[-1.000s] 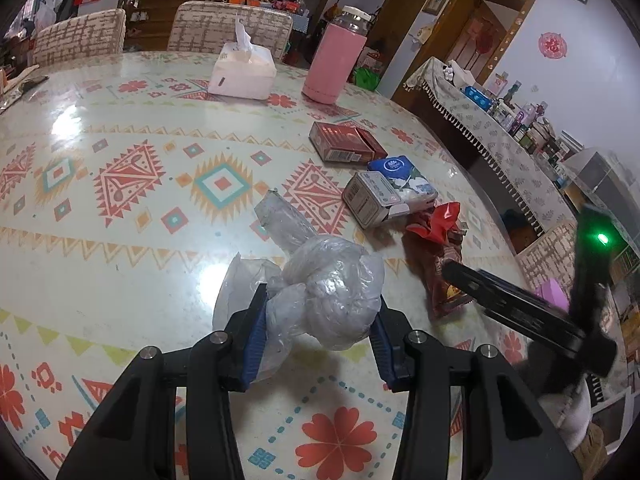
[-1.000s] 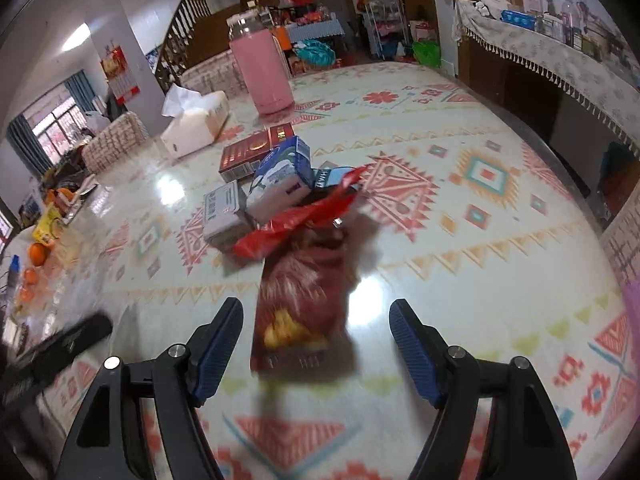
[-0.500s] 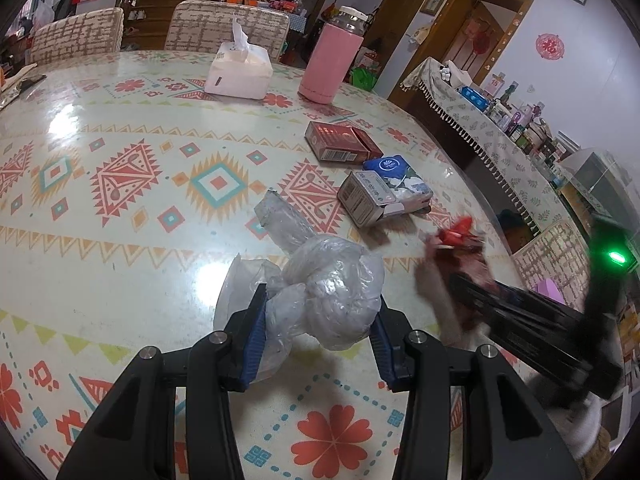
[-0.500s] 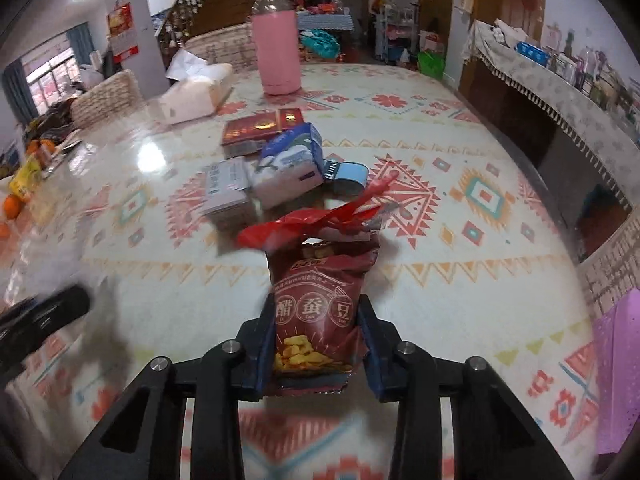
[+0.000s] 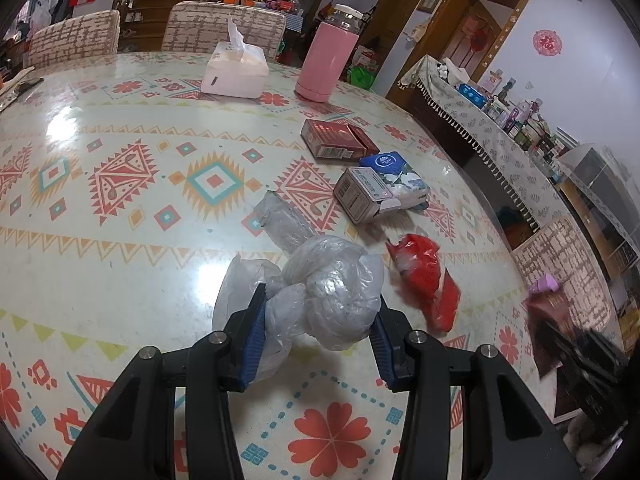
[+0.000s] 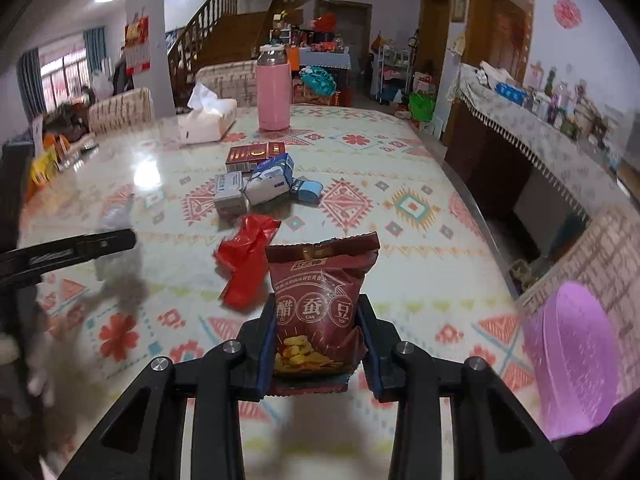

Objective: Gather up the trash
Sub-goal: 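Carry both bags to the pink wastebasket and open both tools to drop them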

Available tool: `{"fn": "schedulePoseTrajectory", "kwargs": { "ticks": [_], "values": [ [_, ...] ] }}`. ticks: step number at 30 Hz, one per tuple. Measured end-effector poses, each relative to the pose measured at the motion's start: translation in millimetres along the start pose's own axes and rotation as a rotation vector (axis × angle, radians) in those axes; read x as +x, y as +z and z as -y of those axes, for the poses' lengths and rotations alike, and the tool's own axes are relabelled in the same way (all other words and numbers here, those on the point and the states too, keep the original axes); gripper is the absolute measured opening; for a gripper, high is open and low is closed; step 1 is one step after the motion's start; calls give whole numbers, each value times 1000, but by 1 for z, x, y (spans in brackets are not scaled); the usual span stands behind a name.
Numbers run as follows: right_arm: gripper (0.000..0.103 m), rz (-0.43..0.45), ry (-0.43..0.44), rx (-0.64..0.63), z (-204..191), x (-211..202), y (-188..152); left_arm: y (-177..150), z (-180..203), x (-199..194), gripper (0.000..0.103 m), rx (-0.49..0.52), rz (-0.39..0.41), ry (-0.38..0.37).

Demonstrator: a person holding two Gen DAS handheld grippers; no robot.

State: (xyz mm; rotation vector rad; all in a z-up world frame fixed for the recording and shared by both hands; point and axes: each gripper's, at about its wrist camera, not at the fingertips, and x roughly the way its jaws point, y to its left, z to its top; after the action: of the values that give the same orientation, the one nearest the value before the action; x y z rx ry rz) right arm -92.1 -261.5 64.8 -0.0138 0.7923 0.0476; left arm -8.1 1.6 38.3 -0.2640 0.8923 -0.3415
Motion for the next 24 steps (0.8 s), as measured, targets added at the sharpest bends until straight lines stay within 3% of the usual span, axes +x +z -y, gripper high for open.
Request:
{"fn": "schedulePoseTrajectory", "kwargs": {
  "ticks": [9,18,24],
  "values": [
    [39,35,53,170,38,-53,-47,-2,6,0,45,27,13,-3],
    [39,89,60,313,91,-85,-75,-4,13,0,45,50,23,72],
    [40,122,84,364,117,-94,-86,-15,30,-26,45,61,31,68]
  ]
}}
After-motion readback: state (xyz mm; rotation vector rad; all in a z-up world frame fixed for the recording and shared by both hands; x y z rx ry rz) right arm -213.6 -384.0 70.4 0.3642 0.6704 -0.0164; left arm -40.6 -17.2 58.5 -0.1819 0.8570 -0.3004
